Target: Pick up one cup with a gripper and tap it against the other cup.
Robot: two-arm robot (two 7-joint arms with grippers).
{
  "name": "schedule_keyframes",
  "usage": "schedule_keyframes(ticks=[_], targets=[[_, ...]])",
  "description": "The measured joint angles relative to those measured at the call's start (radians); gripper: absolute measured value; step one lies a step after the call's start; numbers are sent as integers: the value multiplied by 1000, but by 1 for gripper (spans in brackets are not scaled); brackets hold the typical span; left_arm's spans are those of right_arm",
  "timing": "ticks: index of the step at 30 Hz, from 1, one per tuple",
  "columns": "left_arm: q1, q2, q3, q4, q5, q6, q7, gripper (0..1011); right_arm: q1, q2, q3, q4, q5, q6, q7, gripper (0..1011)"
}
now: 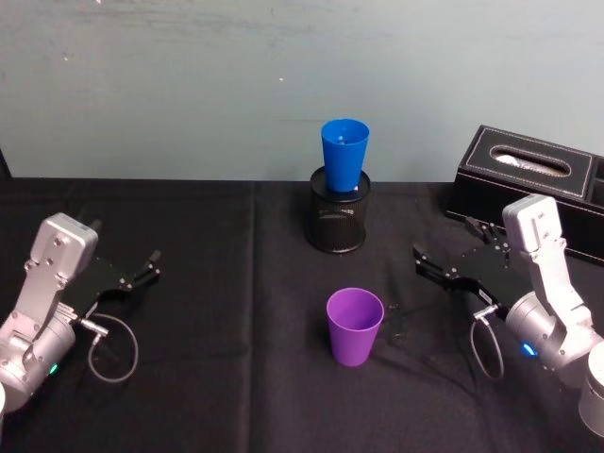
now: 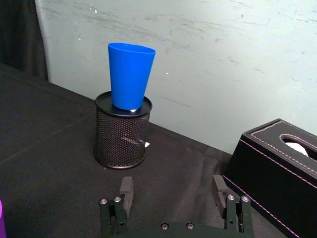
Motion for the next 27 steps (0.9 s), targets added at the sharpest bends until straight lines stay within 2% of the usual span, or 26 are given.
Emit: schedule_keyframes(ticks=[27], targets=[[0, 0, 0, 0, 0, 0, 0, 1011, -1, 2, -3, -5, -4, -2, -9, 1003]])
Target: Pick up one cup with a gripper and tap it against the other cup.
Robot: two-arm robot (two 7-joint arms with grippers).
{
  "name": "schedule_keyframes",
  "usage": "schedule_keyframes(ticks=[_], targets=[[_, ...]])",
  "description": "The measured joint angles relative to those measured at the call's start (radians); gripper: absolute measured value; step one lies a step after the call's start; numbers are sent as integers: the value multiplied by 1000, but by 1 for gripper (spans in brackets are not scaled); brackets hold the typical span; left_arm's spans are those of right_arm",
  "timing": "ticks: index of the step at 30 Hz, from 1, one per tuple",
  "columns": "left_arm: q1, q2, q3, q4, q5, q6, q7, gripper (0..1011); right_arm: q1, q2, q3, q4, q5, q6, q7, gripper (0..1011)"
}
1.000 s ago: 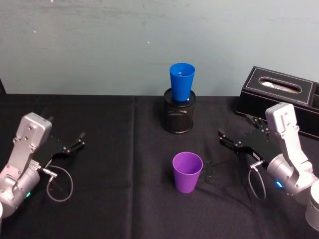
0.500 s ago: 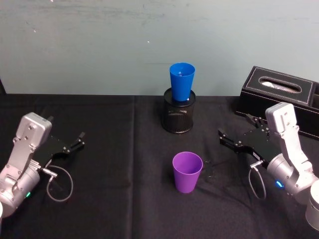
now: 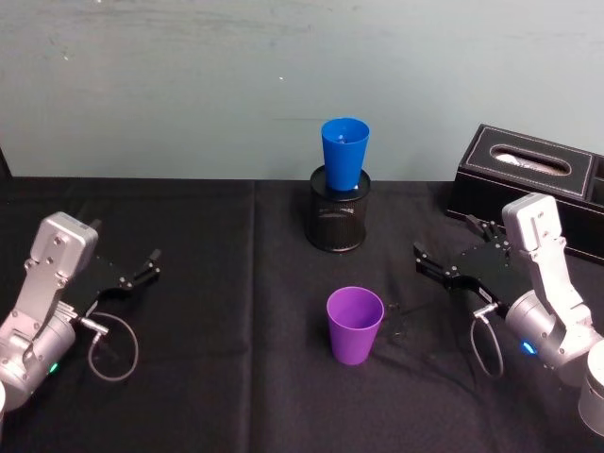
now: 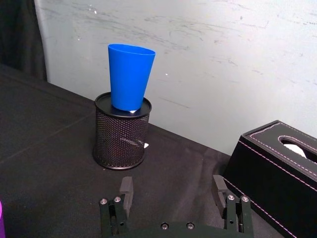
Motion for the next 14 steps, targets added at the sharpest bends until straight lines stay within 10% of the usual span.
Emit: schedule_keyframes(ticks=[14], targets=[[0, 0, 0, 0, 0, 0, 0, 1012, 0, 0, 0, 0, -1, -1, -1, 1003]])
